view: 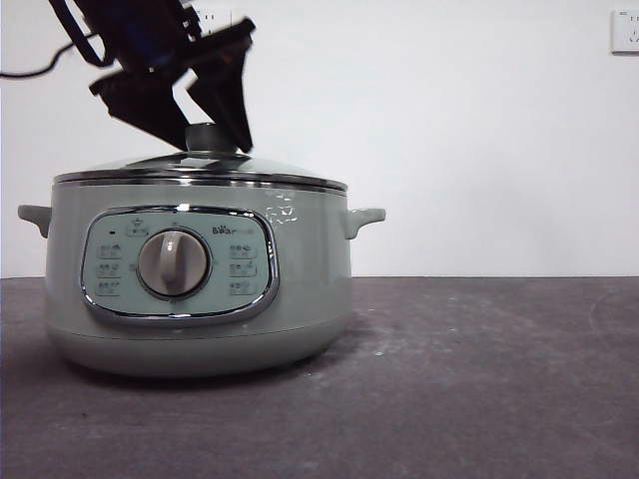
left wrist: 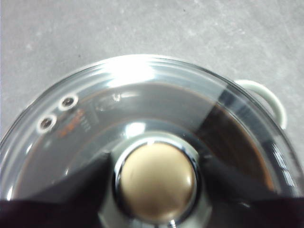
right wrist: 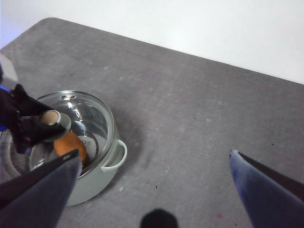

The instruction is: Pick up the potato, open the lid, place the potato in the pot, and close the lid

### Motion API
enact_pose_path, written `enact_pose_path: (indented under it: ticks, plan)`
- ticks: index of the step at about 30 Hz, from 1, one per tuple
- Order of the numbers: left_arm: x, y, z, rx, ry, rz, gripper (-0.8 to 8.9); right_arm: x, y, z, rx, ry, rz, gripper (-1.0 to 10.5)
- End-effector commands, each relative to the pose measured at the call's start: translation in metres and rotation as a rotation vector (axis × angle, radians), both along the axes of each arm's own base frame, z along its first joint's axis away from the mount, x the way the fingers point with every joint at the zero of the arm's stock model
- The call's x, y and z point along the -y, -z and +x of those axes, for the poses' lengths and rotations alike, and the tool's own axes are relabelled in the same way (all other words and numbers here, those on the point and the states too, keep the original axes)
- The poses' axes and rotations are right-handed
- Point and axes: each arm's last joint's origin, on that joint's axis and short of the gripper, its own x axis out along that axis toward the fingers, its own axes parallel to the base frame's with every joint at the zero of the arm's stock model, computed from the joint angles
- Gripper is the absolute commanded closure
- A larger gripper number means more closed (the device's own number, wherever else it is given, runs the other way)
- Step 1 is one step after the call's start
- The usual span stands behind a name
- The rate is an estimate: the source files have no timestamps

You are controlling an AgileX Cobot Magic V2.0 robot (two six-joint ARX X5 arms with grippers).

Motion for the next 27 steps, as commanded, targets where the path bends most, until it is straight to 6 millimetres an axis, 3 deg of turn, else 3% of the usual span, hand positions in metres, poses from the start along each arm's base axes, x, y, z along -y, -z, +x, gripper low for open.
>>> enact_pose_path:
  ticks: [1, 6, 12, 14, 16, 20, 27]
  plan:
    - [-0.001, -0.002, -0.006, 0.008, 0.016, -0.005, 3.74, -0.001, 0.001, 0.001, -0.013, 0.017, 0.023, 4.2]
    - [-0.01, -0.033, -0.03, 0.087, 0.027, -0.057, 3.74, -0.001, 0.004, 0.001, -0.04, 0.017, 0.019, 4.2]
    - [-0.033, -0.08, -0.076, 0.227, 0.068, -0.162, 3.83, -0.003, 0.012, 0.005, -0.068, 0.014, 0.004, 7.1]
    - [-0.041, -0.093, -0.093, 0.268, 0.106, -0.21, 5.34, -0.005, 0.017, 0.006, -0.076, -0.014, 0.018, 8.5]
    - [-0.048, -0.103, -0.108, 0.301, 0.14, -0.242, 8.23, -0.007, 0.024, 0.006, -0.068, -0.059, 0.051, 9.7]
    - [-0.058, -0.115, -0.126, 0.366, 0.146, -0.266, 8.21, -0.006, 0.045, 0.004, 0.003, -0.07, 0.104, 9.6]
    - [-0.062, -0.115, -0.133, 0.41, 0.162, -0.248, 8.21, 0.002, 0.098, -0.008, 0.101, -0.018, 0.153, 9.6]
